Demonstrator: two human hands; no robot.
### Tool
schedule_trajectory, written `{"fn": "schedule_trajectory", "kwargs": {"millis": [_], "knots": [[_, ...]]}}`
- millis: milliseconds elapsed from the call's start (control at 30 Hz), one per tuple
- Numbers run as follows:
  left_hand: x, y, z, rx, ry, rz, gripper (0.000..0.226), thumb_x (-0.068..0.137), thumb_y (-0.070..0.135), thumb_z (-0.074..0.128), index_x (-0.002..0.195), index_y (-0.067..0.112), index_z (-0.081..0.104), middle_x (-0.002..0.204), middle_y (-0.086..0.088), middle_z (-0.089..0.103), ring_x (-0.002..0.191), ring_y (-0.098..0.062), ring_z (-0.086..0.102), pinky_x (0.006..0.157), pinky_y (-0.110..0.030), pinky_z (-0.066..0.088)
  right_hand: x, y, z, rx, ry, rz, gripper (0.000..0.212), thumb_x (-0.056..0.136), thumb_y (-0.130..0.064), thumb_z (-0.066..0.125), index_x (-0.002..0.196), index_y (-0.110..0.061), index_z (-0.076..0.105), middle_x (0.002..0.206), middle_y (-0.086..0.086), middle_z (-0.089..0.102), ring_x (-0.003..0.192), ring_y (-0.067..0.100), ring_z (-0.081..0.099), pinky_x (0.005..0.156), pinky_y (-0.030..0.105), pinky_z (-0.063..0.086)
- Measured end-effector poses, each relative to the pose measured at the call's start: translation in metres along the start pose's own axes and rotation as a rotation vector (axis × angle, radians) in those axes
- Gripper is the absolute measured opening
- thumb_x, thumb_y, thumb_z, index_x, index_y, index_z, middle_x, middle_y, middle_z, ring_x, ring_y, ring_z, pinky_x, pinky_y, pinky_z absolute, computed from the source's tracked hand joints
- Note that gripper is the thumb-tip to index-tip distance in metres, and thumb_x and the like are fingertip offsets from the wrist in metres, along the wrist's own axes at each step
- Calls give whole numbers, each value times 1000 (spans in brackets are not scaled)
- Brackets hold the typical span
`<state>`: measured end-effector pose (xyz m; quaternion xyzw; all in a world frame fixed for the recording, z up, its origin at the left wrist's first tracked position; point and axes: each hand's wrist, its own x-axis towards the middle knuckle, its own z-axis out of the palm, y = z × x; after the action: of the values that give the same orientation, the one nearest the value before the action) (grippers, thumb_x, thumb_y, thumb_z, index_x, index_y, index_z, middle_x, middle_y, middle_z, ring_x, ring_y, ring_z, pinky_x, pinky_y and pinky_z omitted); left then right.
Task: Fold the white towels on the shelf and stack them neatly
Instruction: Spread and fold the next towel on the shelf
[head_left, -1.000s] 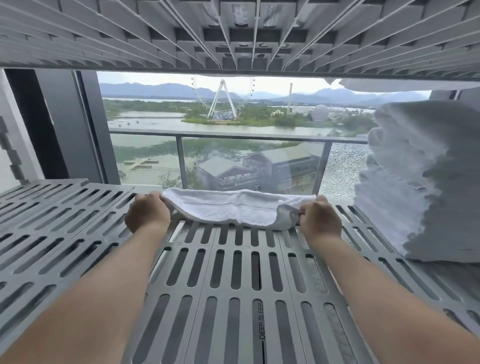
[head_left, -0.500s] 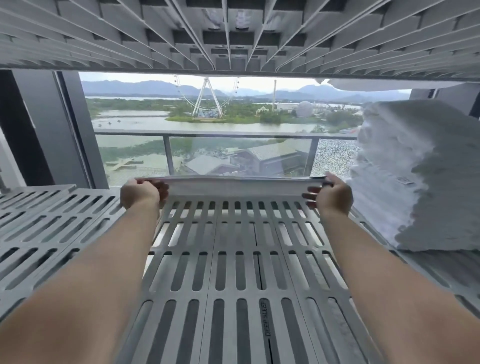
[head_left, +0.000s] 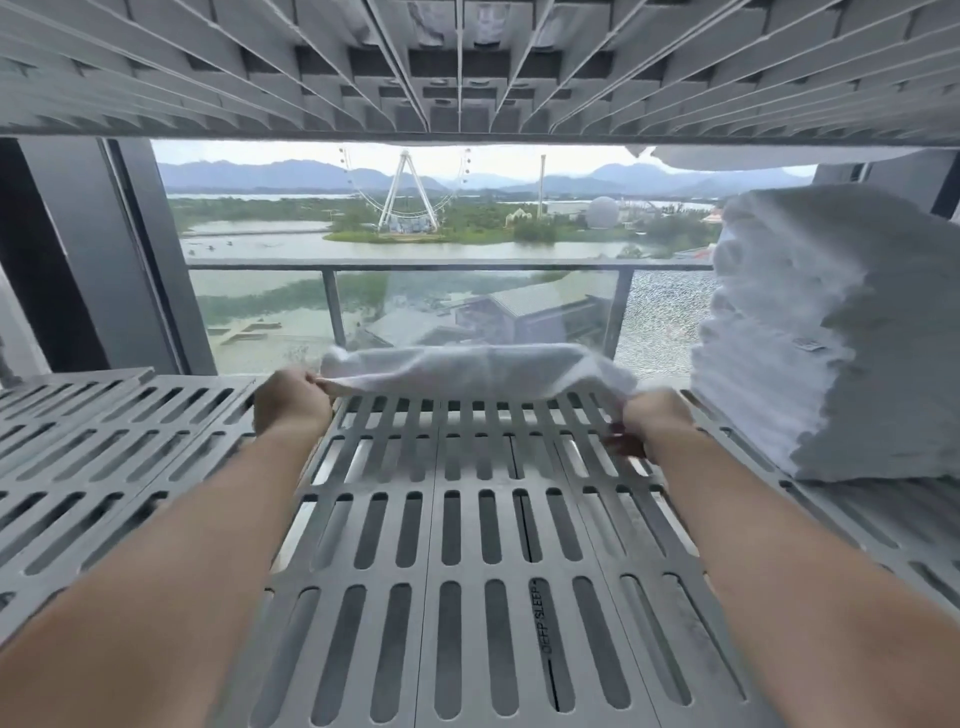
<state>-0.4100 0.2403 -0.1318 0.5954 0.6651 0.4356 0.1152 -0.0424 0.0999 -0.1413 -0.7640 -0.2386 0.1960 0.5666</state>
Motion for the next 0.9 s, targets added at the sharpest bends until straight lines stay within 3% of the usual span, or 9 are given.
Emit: {"fn": "schedule_trajectory", "kwargs": {"millis": [100, 167, 267, 433, 533, 767, 900], "knots": [[12, -16, -11, -3, -63, -67, 29, 87, -1, 45, 74, 12, 67, 86, -18, 72, 79, -35, 69, 77, -43, 60, -1, 8, -12, -474, 16, -114, 21, 85, -1, 52, 94, -1, 71, 91, 20, 73, 75, 32, 67, 65, 34, 52], [12, -24, -15, 98, -88, -33, 28, 87, 3, 46, 77, 16, 68, 89, -15, 70, 83, -37, 67, 80, -45, 59, -5, 9, -17, -595, 75, -156, 21, 86, -4, 53, 97, -4, 70, 101, 17, 71, 83, 32, 62, 69, 32, 46], [-1, -30, -11, 256, -86, 100, 24, 88, 8, 46, 81, 21, 65, 91, -12, 68, 82, -35, 60, 73, -39, 52, -13, 19, -10, -651, 132, -183, 24, 91, -5, 52, 105, -4, 71, 111, 19, 68, 104, 37, 64, 80, 37, 49], [-17, -35, -2, 337, -43, 273, 19, 90, 15, 49, 96, 24, 65, 91, -12, 70, 82, -36, 62, 65, -36, 46, -28, 26, -2, -677, 157, -233, 31, 88, 0, 47, 96, -10, 76, 102, 16, 71, 97, 35, 66, 82, 42, 57], [-20, -34, -7, 310, -29, 250, 14, 92, 21, 52, 96, 23, 65, 91, -12, 70, 83, -36, 63, 64, -37, 47, -35, 25, -3, -676, 140, -244, 33, 86, 2, 50, 94, -13, 78, 97, 15, 73, 93, 34, 66, 80, 40, 58], [-34, -49, -33, 371, -66, 204, 14, 89, 14, 54, 88, 22, 66, 86, -11, 65, 74, -30, 51, 64, -34, 43, -51, 37, -16, -680, 203, -334, 34, 87, 6, 46, 98, -6, 76, 92, 19, 70, 83, 34, 62, 73, 38, 57], [-56, -52, -43, 458, -85, 145, 20, 89, 9, 51, 82, 19, 67, 99, -11, 64, 83, -31, 55, 69, -34, 46, -64, 43, -30, -789, 201, -382, 33, 87, 5, 45, 101, -3, 74, 103, 20, 67, 101, 38, 60, 81, 42, 55]]}}
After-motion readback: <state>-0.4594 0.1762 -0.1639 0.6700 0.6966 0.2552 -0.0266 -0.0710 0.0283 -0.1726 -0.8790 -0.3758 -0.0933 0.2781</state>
